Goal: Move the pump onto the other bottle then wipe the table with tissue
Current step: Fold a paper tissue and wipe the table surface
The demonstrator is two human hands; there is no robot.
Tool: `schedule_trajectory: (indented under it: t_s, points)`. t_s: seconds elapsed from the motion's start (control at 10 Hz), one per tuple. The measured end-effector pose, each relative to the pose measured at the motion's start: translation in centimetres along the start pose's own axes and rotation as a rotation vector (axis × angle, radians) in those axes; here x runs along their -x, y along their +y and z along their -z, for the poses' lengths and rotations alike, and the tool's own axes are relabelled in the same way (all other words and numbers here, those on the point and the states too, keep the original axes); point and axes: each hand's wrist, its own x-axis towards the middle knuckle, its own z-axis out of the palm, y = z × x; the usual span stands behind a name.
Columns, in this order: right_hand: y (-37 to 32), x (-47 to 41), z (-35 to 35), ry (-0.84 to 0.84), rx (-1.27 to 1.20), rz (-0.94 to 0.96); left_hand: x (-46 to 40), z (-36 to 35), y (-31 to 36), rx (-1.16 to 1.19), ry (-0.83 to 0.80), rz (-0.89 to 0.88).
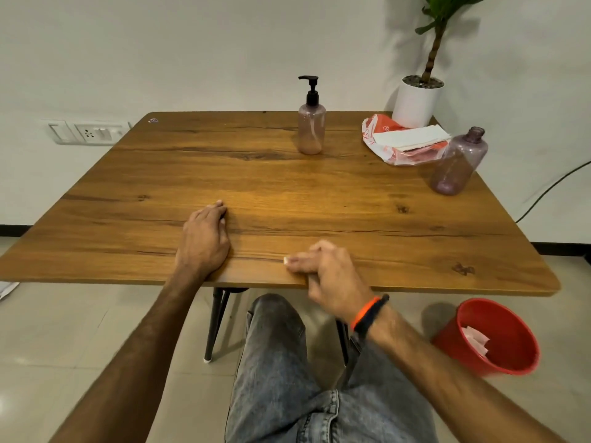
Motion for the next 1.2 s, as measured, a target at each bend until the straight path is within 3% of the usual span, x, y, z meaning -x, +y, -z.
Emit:
schedule_trajectory:
  t_s: [0.1,0.4,0.5,0.6,0.7,0.9,1.0,1.2]
  points:
    - [-0.3,2.5,-0.7,-0.03,-0.063,0.092,0.3,0.0,0.4,0.003,0.006,0.003]
    - [6.2,-0.1,3.3,0.271,0.013,-0.364,0.4,0.2,0.6,0.008,0.015,0.0]
    - [2.7,2.1,1.6,0.261,0.015,-0.272,0.5,0.2,0.6,0.014,0.018,0.003]
    - [-1.3,4.7,-0.9,0.182,-0.037,0.016,0.4,0.2,0.6,0.01,0.021,0.0]
    - [-1.8,4.6,-2.8,-0.002,-0.056,0.21,0.4,0.4,0.5,0.017,0.014,-0.001]
    - [-2.1,1.8,-0.7,0.29,-0.35,-0.001,0.6,0.4,0.3,0.034,0.004,-0.017]
    - [-2.7,-0.7,0.1,0.377,-0.324,-0.027,0.6,0.5,0.5,0.043,0.0,-0.005]
    - [-2.3,-5.1,-2.1,0.166,-0.11,-0.088,0.6,0.4,0.4,0.041,0.005,-0.007]
